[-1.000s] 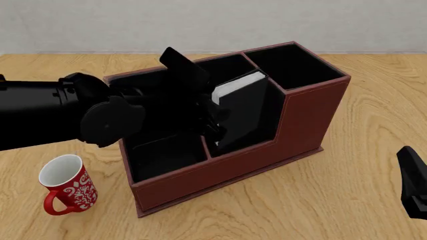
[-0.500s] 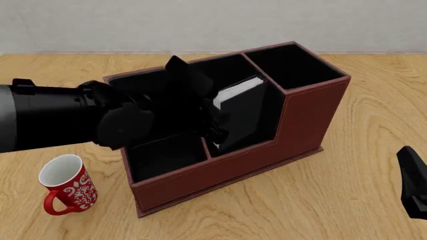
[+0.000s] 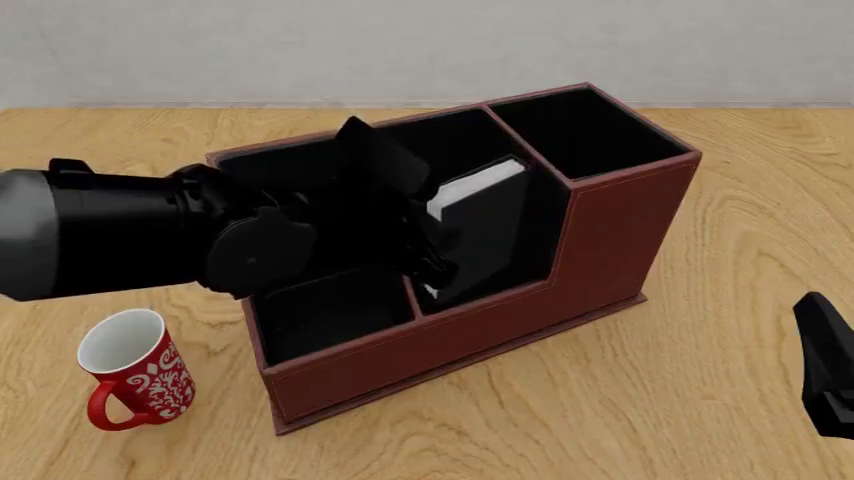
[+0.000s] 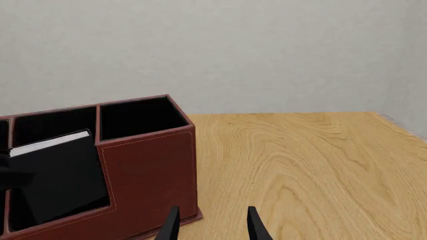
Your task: Pick up the book and place it in the back compartment of the caddy.
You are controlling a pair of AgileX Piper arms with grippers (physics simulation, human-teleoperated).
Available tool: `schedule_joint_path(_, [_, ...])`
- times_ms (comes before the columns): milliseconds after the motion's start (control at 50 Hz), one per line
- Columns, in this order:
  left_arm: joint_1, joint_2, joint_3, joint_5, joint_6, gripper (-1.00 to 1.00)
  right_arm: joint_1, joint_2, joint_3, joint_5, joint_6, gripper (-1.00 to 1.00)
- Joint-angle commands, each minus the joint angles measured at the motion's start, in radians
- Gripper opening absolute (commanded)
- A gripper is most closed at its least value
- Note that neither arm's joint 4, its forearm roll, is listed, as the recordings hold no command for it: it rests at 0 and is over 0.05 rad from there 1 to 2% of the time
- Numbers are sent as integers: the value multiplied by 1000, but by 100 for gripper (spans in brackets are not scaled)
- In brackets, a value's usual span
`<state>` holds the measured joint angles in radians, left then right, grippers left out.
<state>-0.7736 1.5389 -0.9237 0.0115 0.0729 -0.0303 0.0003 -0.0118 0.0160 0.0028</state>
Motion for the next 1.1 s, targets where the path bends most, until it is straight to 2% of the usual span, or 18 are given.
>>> schedule_joint_path(20, [5, 2, -13, -4, 21, -100, 0, 0, 0, 0, 0, 100])
schedule_joint_path(260, [8, 5, -10, -6, 17, -100, 0, 0, 0, 0, 0, 100])
schedule_joint_path(280, [8, 6, -7, -8, 18, 100, 0, 0, 0, 0, 0, 100])
schedule_joint_path(700, [2, 1, 24, -30, -9, 100, 0, 0, 0, 0, 0, 100])
schedule_joint_path(1100, [-18, -96, 102, -49, -28, 100, 0, 0, 0, 0, 0, 100])
